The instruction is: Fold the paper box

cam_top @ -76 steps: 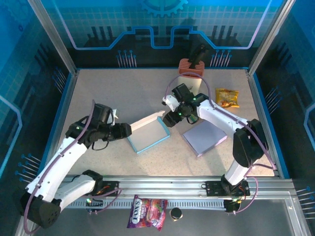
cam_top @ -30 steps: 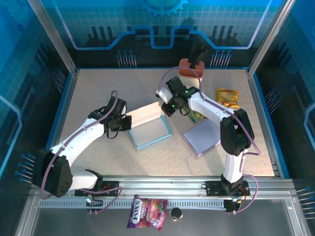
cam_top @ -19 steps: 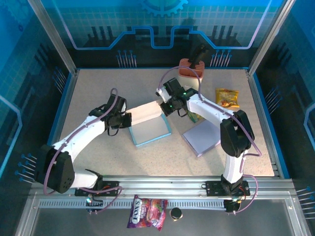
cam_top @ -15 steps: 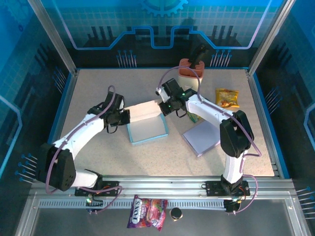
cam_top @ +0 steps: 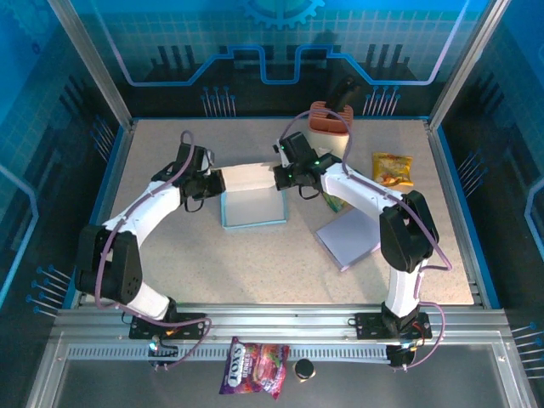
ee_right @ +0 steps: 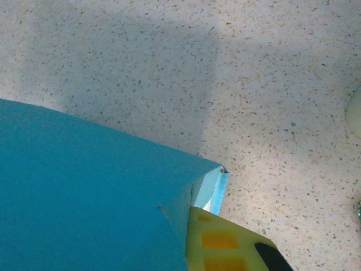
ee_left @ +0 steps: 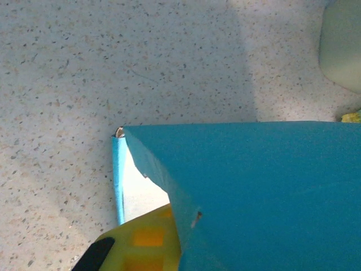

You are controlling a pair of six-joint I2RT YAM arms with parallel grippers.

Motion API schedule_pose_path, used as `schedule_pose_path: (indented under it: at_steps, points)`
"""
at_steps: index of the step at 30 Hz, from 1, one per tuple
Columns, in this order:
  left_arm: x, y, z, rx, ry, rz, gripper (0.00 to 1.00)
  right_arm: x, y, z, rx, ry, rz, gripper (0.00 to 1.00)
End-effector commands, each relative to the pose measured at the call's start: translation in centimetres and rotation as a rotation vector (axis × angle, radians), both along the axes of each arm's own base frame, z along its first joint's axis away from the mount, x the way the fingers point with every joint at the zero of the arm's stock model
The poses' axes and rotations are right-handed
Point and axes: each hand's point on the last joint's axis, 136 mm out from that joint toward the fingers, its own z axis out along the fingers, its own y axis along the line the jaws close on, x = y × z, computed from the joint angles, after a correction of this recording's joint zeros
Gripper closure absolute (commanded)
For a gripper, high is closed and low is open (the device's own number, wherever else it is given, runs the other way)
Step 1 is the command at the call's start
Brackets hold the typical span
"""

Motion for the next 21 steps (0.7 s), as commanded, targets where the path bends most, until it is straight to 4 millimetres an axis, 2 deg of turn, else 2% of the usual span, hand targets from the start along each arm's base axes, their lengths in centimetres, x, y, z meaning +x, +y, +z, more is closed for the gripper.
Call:
schedule_pose_path:
  at_steps: [1,6,14,21]
  points:
    - [0.0,-1.9,0.1,-0.087,-0.022,-0.063,1.00,-0.3,2.1,0.0,0.091,-0.007,0.013,1.00]
    - [-0.7,-2.1,-0.3,-0.105,-0.014,-0.070,1.00,-1.3,1.7,-1.0,0.080,-0.035,0.010,1.00]
    - [-3.1,-1.9,-1.4,-0.124,-0.020,-0.071,1.00,-3.4,0.9,-1.2,0.103,-0.184,0.006,1.00]
    - [-4.8,-1.5,-3.2,-0.121,0.016,-0.048,1.00,-4.8,0.1,-2.7,0.050,-0.159,-0.001,1.00]
